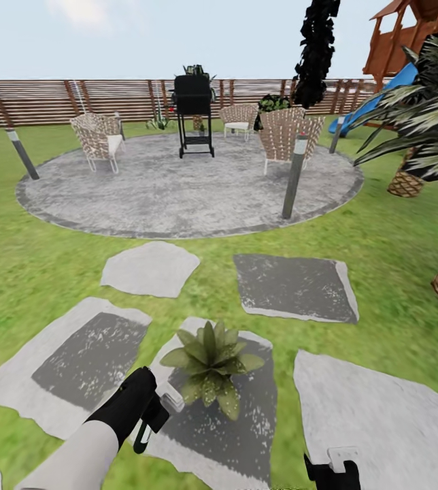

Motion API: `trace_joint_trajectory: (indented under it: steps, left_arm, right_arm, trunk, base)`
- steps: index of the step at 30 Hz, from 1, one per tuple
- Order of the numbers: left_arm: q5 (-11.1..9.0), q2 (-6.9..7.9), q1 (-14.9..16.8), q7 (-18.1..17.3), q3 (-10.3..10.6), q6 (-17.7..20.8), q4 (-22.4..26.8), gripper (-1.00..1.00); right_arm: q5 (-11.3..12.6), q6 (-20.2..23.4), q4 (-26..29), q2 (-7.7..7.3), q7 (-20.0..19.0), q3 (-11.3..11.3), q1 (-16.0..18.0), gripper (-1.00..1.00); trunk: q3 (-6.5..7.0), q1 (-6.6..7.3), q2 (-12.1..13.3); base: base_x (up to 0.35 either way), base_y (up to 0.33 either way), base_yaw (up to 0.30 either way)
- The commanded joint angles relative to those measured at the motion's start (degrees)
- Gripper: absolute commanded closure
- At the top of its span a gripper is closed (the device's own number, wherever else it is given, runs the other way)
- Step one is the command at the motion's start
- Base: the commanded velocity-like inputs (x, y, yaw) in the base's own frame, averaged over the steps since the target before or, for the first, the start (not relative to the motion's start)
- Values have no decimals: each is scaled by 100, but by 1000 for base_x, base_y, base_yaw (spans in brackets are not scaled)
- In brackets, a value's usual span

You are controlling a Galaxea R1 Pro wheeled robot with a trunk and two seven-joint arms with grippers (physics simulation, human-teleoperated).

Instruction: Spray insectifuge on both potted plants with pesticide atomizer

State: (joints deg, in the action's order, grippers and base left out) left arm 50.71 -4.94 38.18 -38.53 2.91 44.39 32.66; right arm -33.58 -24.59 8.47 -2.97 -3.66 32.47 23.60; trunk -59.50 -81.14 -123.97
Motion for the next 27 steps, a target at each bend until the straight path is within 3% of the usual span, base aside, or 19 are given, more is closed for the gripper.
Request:
trace_joint_trajectory:
  steps: [1, 8, 22, 27]
  left_arm:
    - [60, 2, -2, -58, 8, 8, 12, 100]
    - [59, 1, 0, -58, 8, 8, 12, 100]
    - [66, 51, 5, -49, -18, 16, 21, 100]
    - [63, 21, 5, -49, -20, 9, 21, 100]
  right_arm:
    - [-13, -20, -5, -1, -38, 49, 5, -100]
    - [-11, -20, -4, 3, -38, 48, 5, -100]
    - [-15, -20, -3, 7, -38, 48, 6, -100]
    - [-15, -20, -3, 6, -38, 48, 5, -100]
  trunk:
    - [-5, 0, -2]
    - [-5, 0, -2]
    - [-5, 0, -2]
    - [-5, 0, -2]
  base:
    - [81, 126, -300]
    - [62, 28, -248]
    - [1, 1, -9]
    - [3, 213, 0]
